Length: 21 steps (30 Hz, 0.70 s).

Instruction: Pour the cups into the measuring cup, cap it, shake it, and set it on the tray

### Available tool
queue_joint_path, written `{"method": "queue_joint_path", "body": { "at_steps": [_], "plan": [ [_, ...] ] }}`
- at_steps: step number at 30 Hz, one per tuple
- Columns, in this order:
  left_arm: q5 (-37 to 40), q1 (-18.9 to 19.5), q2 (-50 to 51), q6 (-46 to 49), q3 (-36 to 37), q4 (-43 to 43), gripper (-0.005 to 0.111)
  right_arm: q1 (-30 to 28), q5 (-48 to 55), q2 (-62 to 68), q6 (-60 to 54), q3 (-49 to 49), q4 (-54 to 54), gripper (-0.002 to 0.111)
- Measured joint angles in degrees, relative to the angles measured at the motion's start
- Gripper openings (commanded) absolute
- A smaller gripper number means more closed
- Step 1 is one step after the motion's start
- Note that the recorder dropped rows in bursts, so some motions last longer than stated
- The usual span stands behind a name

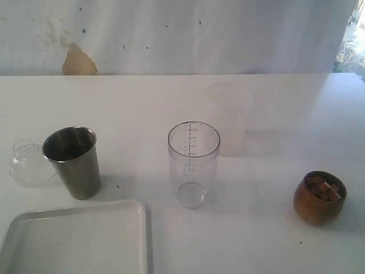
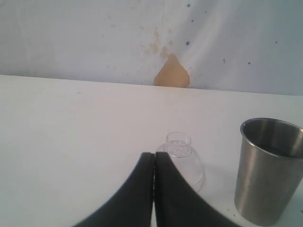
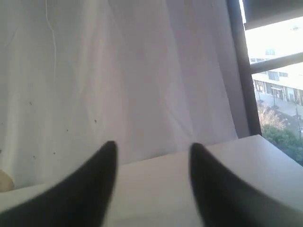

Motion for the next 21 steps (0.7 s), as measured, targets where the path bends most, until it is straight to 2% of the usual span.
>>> {"method": "queue_joint_path", "body": {
  "at_steps": [1, 8, 16, 21],
  "plan": [
    [0.0, 0.0, 0.0, 0.0, 0.0, 0.0, 0.001, 0.1, -1.0, 1.8, 0.0, 0.0, 0.0, 0.105],
    [0.0, 0.0, 0.0, 0.0, 0.0, 0.0, 0.001, 0.8, -5.3, 15.5, 1.6, 0.0, -2.1, 0.105],
    [0.0, 0.0, 0.0, 0.0, 0.0, 0.0, 0.001, 3.4, -15.4, 31.3, 4.7, 0.0, -23.8, 0.105],
    [0.0, 0.0, 0.0, 0.0, 0.0, 0.0, 0.001, 3.5, -20.7, 40.8, 4.6, 0.0, -26.0, 0.105]
  ]
}}
